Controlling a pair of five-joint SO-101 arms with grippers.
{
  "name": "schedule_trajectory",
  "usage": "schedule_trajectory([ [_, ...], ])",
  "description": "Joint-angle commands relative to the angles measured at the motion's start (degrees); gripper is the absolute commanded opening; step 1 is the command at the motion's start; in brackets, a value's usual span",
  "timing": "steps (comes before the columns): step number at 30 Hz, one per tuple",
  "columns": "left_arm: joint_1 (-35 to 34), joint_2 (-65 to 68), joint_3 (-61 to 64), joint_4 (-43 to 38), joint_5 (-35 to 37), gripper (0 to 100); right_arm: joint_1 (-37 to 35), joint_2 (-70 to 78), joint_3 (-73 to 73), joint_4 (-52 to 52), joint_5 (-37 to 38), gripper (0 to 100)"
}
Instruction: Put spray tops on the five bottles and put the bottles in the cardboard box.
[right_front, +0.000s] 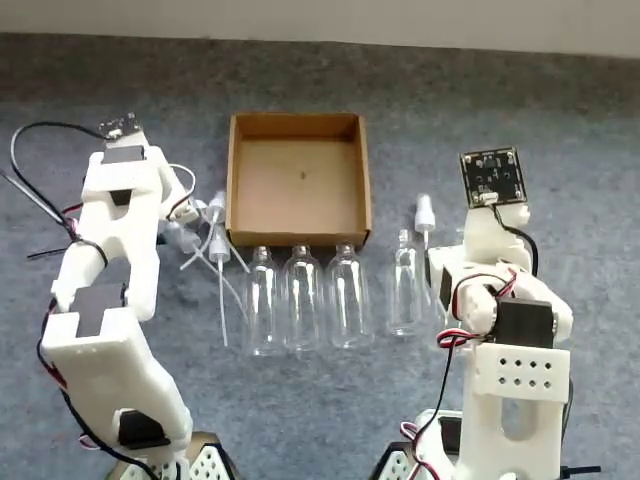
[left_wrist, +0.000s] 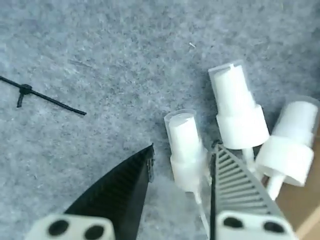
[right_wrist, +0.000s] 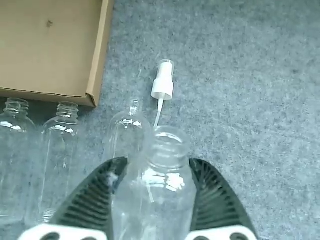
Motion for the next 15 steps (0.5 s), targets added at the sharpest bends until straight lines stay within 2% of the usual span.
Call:
schedule_trajectory([
  [1,0.0,-0.6,1.0,-2.4,0.3,18,-0.3,-1.3,-0.4,0.4,-0.2,0.5],
  [8,0.2,-0.6,5.2,-7.5,0.3,13,-0.3,-1.3,-0.4,0.4,-0.2,0.5],
  [15,-1.3,-1.4,5.1,-7.6,0.2,13,-0.3,-1.3,-0.4,0.4,-0.2,0.5],
])
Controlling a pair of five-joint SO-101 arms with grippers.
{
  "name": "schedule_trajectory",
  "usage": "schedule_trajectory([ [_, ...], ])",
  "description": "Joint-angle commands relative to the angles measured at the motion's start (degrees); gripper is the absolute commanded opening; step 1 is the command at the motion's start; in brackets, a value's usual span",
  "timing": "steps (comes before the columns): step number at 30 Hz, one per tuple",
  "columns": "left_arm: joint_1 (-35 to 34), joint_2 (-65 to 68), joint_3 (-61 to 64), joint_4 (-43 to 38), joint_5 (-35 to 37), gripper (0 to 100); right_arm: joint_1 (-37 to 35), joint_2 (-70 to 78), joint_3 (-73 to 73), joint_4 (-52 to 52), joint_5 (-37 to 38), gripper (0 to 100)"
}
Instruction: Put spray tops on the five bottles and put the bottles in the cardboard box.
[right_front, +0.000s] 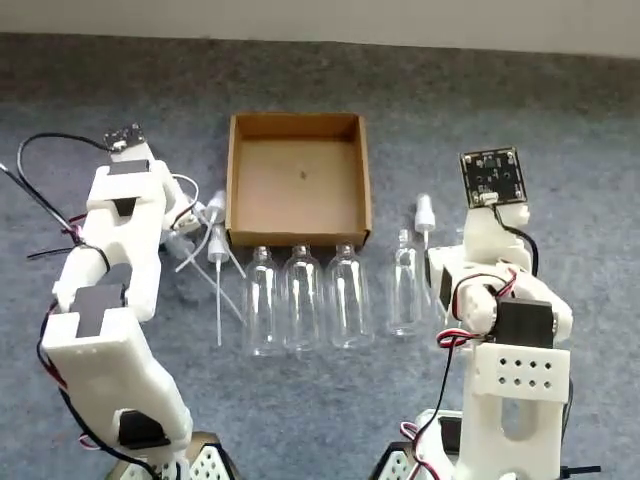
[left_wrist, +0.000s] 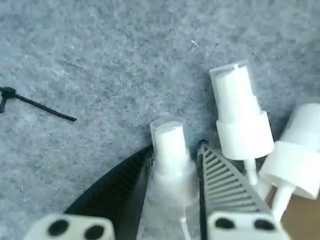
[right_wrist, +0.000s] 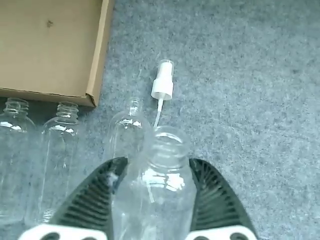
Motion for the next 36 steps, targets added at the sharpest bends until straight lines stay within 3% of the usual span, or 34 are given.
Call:
schedule_trajectory([
  [1,-1.9,-1.4,-2.0,-0.5,0.1,13,-0.4,-1.3,-0.4,0.4,-0.2,0.5],
  [6,-6.4,-4.3,-11.2,7.0,-4.3,6,-2.6,-0.9,-0.8,0.2,-0.2,0.5],
  [13,-12.4,-13.1,-32.0,18.2,-9.9,5,-11.8,-1.4,-0.9,-2.7,2.5,0.5],
  [17,-14.0,-18.1,-45.2,21.2,-15.1,5,-14.2,-1.5,-1.1,-3.0,9.8,0.5],
  [21,-13.3,-22.7,-55.3,21.5,-19.5,5,-19.2,-4.0,-3.6,-5.3,6.8,0.5],
  [28,0.3,-31.9,-62.0,21.6,-20.1,5,-31.2,-11.9,5.6,-26.6,-2.7,0.5],
  [32,11.6,-37.8,-61.8,21.6,-20.1,5,-32.1,-18.4,18.8,-41.1,-3.1,0.5],
  [36,22.1,-40.1,-61.8,22.0,-20.0,5,-32.3,-25.7,30.3,-49.0,-3.1,0.5],
])
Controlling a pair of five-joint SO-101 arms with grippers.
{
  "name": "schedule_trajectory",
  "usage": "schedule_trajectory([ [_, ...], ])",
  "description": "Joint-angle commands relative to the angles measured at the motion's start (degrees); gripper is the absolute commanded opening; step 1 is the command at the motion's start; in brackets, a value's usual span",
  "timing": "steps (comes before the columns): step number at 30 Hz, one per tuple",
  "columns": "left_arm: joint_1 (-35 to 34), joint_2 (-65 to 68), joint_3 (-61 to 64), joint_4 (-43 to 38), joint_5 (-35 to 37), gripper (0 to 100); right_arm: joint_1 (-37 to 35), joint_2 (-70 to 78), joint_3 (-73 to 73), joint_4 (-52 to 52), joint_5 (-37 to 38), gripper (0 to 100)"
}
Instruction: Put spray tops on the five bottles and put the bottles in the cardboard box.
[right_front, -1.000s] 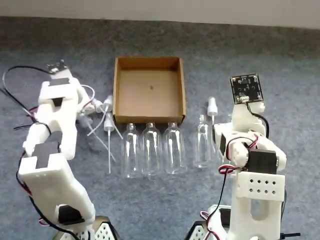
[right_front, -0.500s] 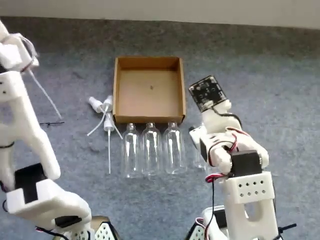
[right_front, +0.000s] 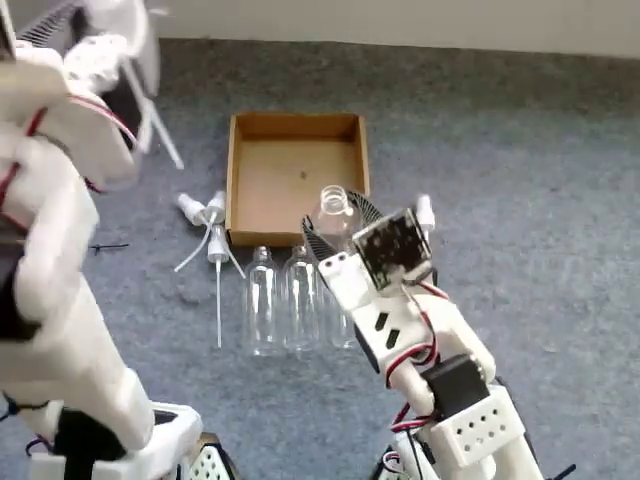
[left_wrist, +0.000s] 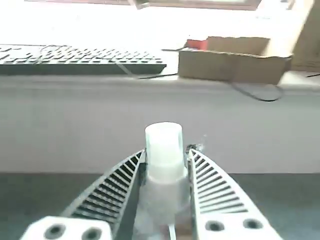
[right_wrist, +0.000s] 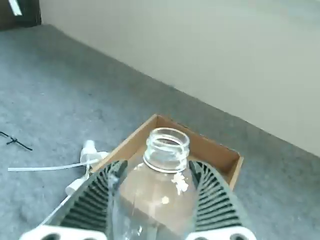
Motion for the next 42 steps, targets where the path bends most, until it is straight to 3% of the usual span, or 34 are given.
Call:
schedule_trajectory([
  [1,12.3,-3.0,-1.9,1.1,0.0,5,-0.7,-7.3,7.6,-6.5,-0.8,0.5],
  [12,27.4,-3.1,2.9,2.2,0.1,5,-0.7,-27.6,19.1,-5.2,-0.8,0.5],
  [23,35.3,-3.4,19.4,-14.3,-0.3,5,-0.7,-27.8,19.4,-1.8,-0.8,0.5],
  [42,30.1,-3.5,32.0,-19.6,-0.2,5,-0.6,-27.8,19.2,-1.7,-0.8,0.5],
])
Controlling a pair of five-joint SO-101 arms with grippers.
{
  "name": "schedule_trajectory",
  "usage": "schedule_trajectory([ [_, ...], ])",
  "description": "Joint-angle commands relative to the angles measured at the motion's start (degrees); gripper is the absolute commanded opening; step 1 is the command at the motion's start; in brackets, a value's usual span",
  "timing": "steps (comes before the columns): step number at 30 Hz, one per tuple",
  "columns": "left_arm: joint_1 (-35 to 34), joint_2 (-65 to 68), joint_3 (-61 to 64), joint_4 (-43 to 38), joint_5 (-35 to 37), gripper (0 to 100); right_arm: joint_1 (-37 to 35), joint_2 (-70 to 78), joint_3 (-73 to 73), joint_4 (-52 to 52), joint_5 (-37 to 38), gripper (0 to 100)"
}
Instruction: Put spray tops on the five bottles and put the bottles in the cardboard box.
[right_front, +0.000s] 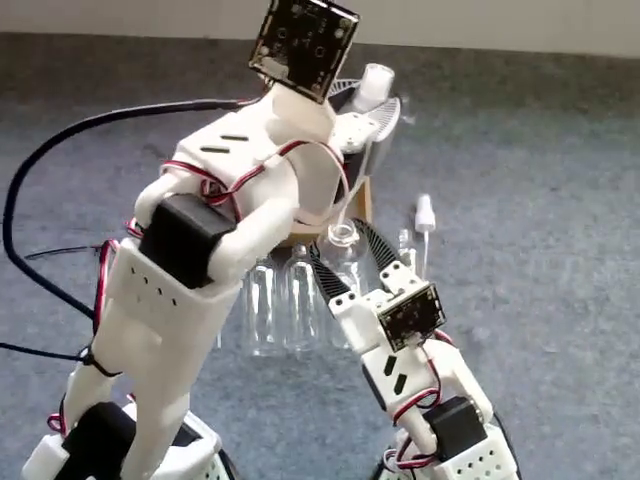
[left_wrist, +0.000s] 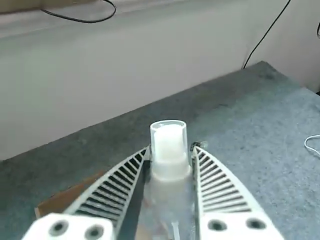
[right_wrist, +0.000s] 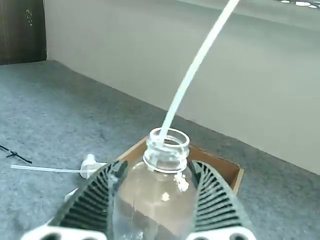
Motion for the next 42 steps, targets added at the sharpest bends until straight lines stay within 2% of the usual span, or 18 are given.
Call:
schedule_trajectory([
  [1,-0.7,-1.3,0.1,-1.4,0.0,5,-0.2,-0.4,-0.7,0.2,-0.4,0.5],
  [7,2.0,-1.3,0.1,5.2,0.0,5,-0.2,-0.4,-0.7,0.2,-0.5,0.5],
  [11,2.5,-1.3,0.1,9.8,0.0,5,0.4,-0.3,-1.2,1.9,-4.2,0.5],
  [16,2.9,-1.3,0.9,12.3,-0.4,1,1.6,-0.3,-4.9,4.3,-4.5,0.5],
  [20,3.2,-4.0,8.7,12.0,-0.7,1,1.7,-0.3,-5.5,4.3,-6.6,0.5],
  [23,3.5,-9.8,19.4,6.8,-4.6,1,1.7,-0.3,-5.3,4.3,-6.5,0.5],
  [27,3.1,-20.4,38.0,-6.3,-4.7,2,1.7,-0.3,-5.3,4.3,-6.5,0.5],
  [30,3.4,-28.9,48.0,-12.4,-4.7,10,1.7,-0.3,-5.2,4.3,-6.5,0.5],
  [33,3.5,-34.4,50.9,-11.5,-4.7,15,1.7,-0.3,-5.2,4.3,-6.5,0.5],
  [42,3.6,-34.2,48.2,-9.7,-4.7,17,1.7,-0.3,-5.2,4.3,-6.5,0.5],
])
